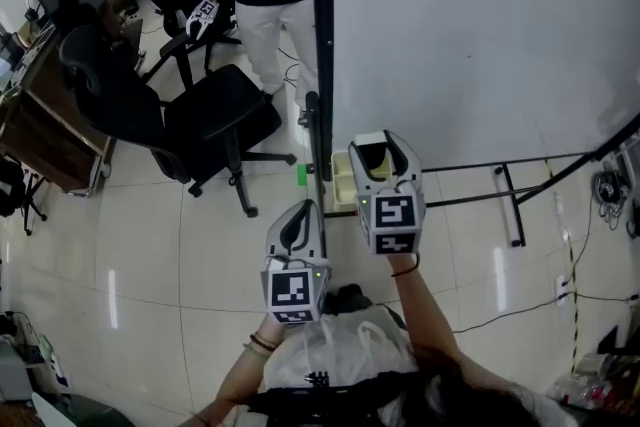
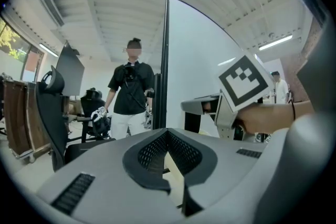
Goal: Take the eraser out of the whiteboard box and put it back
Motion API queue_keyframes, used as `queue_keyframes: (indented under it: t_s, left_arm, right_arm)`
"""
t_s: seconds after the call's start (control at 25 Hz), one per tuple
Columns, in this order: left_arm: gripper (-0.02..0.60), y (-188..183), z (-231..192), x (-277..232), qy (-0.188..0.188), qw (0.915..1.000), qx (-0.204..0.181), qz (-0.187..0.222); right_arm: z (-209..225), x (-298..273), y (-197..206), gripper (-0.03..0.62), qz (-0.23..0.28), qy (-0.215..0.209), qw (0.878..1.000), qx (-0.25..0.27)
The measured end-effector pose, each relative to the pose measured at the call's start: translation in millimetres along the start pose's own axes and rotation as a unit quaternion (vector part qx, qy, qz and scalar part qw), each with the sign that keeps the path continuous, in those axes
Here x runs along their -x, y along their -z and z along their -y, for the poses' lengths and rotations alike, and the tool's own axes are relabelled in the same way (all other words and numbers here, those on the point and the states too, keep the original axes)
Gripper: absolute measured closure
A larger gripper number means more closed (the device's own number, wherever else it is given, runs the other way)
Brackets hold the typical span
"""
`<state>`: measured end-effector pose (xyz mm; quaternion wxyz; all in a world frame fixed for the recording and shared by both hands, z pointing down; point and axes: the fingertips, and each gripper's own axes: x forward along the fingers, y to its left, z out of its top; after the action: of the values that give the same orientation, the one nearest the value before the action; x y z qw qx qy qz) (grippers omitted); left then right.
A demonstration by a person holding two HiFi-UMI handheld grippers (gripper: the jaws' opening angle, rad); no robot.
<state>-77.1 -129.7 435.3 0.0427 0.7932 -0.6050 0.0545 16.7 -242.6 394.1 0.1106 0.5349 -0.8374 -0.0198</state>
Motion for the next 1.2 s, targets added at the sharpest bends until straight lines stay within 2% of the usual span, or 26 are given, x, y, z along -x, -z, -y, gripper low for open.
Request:
queue_keyframes:
  t_s: [0.12,0.28,0.44,0.6,0.8,1.0,1.2]
  left_arm:
    - [0.578,0,-6,2,-0.009,0.9999,0.004,-0.001]
    - [0.578,2,-11,3,-0.017,0.9998,0.008,-0.003]
    - [0.578,1,-11,3,-0.018,0.9998,0.008,-0.002]
    - [0.58,1,-6,3,-0.014,0.9999,0.006,-0.003]
    - [0.578,2,4,0,0.0,1.0,0.005,-0.005]
    - [0.578,2,15,-1,0.013,0.9999,0.003,-0.006]
    - [0.578,2,27,-5,0.029,0.9996,-0.002,-0.006]
  right_arm:
    - [-11,-11,31,0.341,-0.037,-0.007,0.999,-0.004]
    - [-12,-17,66,0.33,-0.078,0.012,0.997,0.025]
    - [-10,-16,64,0.306,-0.074,0.013,0.997,0.008]
    - [3,-2,47,0.305,-0.032,0.012,0.999,-0.037]
    - [8,36,25,0.317,0.001,-0.003,0.999,-0.046]
    - [4,73,39,0.33,-0.022,-0.01,0.994,-0.11]
    - [-6,82,58,0.345,-0.047,-0.015,0.995,-0.087]
